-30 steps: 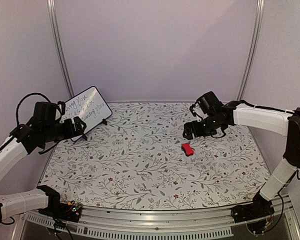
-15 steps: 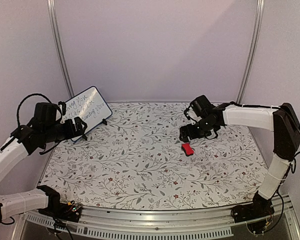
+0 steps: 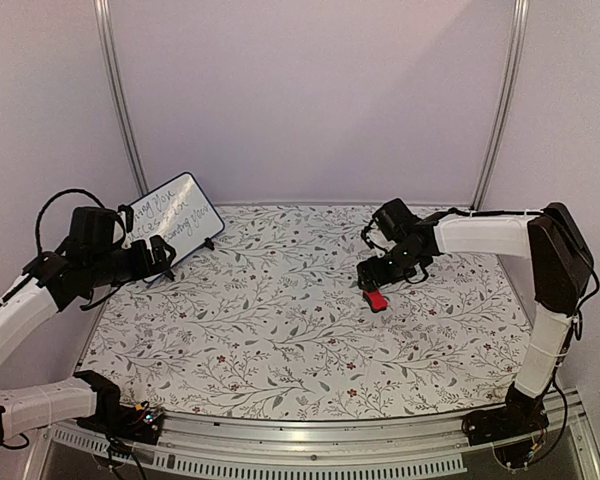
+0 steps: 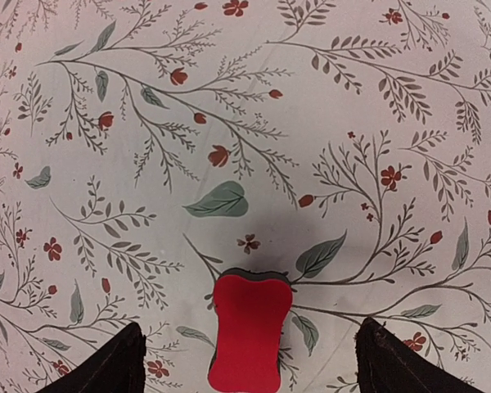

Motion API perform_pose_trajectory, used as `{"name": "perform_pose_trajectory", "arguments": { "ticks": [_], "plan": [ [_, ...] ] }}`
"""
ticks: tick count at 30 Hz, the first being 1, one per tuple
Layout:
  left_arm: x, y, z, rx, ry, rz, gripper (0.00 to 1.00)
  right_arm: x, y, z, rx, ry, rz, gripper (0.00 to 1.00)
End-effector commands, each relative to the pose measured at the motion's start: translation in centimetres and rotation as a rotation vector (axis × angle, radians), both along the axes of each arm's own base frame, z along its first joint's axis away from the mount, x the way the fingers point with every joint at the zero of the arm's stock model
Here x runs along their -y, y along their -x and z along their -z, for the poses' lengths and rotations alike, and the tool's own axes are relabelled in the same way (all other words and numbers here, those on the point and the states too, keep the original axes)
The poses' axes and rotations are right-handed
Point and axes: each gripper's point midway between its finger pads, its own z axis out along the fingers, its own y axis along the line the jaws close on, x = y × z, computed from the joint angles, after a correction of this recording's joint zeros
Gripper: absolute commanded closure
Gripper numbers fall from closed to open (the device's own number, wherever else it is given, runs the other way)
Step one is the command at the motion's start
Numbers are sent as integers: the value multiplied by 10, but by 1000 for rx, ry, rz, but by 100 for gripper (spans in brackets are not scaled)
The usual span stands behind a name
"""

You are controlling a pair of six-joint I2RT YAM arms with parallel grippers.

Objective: Erase the whiteboard
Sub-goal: Pick up the whiteboard eraser from the center of the board.

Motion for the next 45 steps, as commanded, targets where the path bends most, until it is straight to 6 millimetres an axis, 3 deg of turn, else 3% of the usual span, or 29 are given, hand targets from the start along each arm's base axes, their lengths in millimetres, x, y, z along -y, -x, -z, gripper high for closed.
{"name": "perform_pose_trajectory", "arguments": {
  "ticks": [1, 14, 21, 28, 35, 43, 45],
  "plan": [
    [4, -1, 1, 8, 6, 13, 0, -9, -1, 3, 19, 19, -36, 14],
    [6, 0, 2, 1, 22, 16, 0, -5, 12, 24, -17, 41, -58, 23],
    [4, 1, -17, 34, 24, 14, 0, -1, 15, 30, -22, 67, -66, 24],
    [8, 4, -5, 15, 51, 23, 0, 2, 15, 33, -11, 71, -55, 26],
    [6, 5, -9, 23, 46, 20, 0, 2, 15, 40, -12, 70, -50, 34],
    [8, 5, -5, 15, 61, 20, 0, 1, 9, 42, 6, 82, -49, 36],
    [9, 4, -3, 8, 61, 22, 0, 2, 8, 42, 11, 90, -44, 42]
  ]
}}
